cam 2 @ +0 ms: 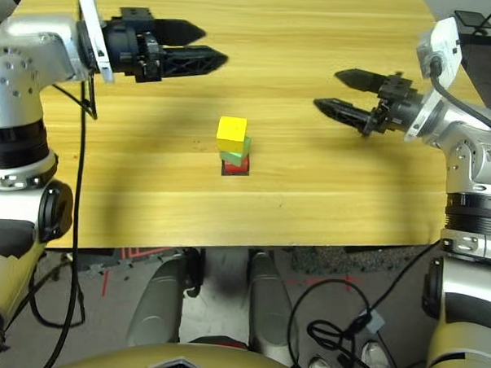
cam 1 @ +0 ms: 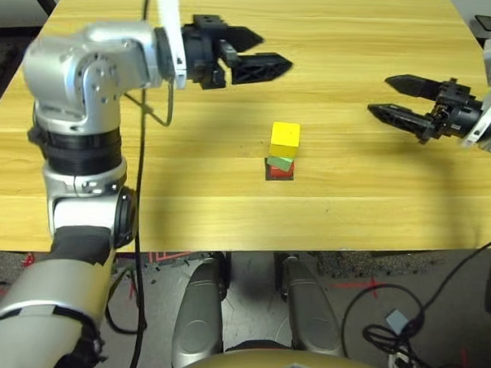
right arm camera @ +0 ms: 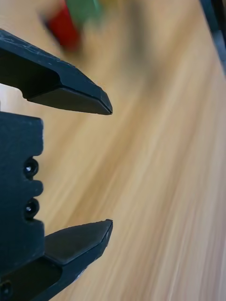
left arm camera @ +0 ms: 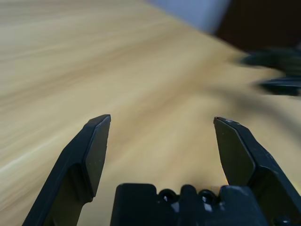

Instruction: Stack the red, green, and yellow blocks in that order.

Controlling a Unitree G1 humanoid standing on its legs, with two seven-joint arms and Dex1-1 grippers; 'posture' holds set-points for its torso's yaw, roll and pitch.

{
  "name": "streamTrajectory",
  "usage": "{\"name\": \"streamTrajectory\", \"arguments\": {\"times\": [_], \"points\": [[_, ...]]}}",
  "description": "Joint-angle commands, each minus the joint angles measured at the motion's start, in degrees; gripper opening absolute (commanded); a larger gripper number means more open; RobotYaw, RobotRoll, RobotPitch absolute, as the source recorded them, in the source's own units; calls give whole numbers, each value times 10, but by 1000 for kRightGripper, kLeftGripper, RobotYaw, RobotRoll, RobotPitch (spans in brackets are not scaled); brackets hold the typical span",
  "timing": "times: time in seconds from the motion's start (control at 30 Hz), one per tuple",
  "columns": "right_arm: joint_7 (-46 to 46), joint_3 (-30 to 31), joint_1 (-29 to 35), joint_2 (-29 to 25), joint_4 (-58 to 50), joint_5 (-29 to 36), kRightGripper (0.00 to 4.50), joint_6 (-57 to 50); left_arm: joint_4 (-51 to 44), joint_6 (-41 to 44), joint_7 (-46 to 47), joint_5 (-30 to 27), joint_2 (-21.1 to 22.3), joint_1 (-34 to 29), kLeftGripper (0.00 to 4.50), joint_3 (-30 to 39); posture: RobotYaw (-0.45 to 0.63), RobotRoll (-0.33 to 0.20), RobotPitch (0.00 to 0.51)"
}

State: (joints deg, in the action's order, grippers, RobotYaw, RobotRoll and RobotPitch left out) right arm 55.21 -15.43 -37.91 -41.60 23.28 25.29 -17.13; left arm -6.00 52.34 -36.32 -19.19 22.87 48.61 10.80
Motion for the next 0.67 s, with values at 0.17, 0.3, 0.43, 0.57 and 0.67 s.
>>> {"name": "streamTrajectory", "arguments": {"times": [0.17, 0.3, 0.43, 0.57, 0.67], "points": [[-122, -74, 37, 16, 134, -41, 4500, 185, 28, -298, 133, 79, -39, -194, 4465, 56, 31, -10, 240], [-142, -100, 42, -2, 191, -37, 4500, 227, 82, -382, 133, 73, -20, -219, 4465, 75, 15, -31, 253], [-130, -108, 58, -15, 217, -36, 4500, 250, 118, -427, 136, 69, -4, -227, 4465, 85, 10, -28, 255], [-137, -118, 72, -22, 242, -38, 4500, 273, 162, -461, 142, 76, 24, -231, 4465, 99, 14, -30, 253], [-146, -119, 74, -19, 256, -38, 4500, 283, 174, -474, 148, 72, 30, -237, 4465, 100, 24, -31, 245]]}}
